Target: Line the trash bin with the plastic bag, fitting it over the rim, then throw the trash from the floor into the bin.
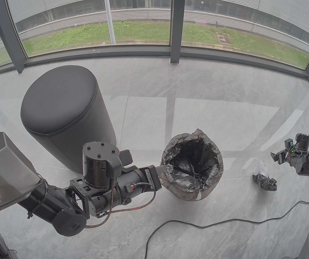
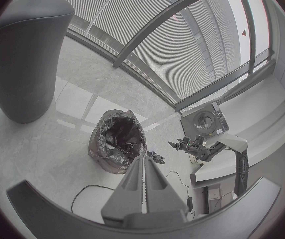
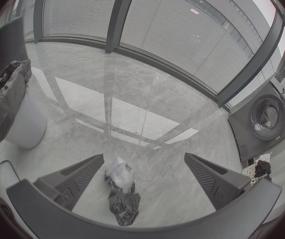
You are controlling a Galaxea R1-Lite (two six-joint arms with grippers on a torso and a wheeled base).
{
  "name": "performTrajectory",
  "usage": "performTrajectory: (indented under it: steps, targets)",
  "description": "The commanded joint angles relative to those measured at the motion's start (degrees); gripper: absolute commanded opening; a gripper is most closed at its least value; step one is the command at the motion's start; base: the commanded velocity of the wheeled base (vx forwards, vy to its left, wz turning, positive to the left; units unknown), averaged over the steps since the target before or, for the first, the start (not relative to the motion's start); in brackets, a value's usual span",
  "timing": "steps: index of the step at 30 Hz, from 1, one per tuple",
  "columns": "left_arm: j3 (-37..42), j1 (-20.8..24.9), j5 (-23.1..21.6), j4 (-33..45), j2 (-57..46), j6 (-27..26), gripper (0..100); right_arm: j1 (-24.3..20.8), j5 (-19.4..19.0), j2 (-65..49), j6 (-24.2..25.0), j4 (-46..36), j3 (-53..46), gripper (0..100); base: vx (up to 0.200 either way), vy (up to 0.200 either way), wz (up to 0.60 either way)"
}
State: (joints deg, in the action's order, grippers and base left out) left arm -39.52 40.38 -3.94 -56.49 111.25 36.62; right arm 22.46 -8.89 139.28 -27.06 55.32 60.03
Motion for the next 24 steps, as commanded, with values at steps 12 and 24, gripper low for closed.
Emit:
performTrajectory:
  steps: [12,24]
  targets:
    - [2.87,-1.53,-1.25,-7.41,2.48,-6.65,0,1.63,-6.49,7.41,-12.84,-18.06,15.74,100,-0.017,0.0,0.0]
    - [5.16,-4.16,-6.7,-11.54,7.66,-12.27,0,-2.42,-6.23,20.68,-22.6,-43.1,47.9,100,0.183,0.0,0.0]
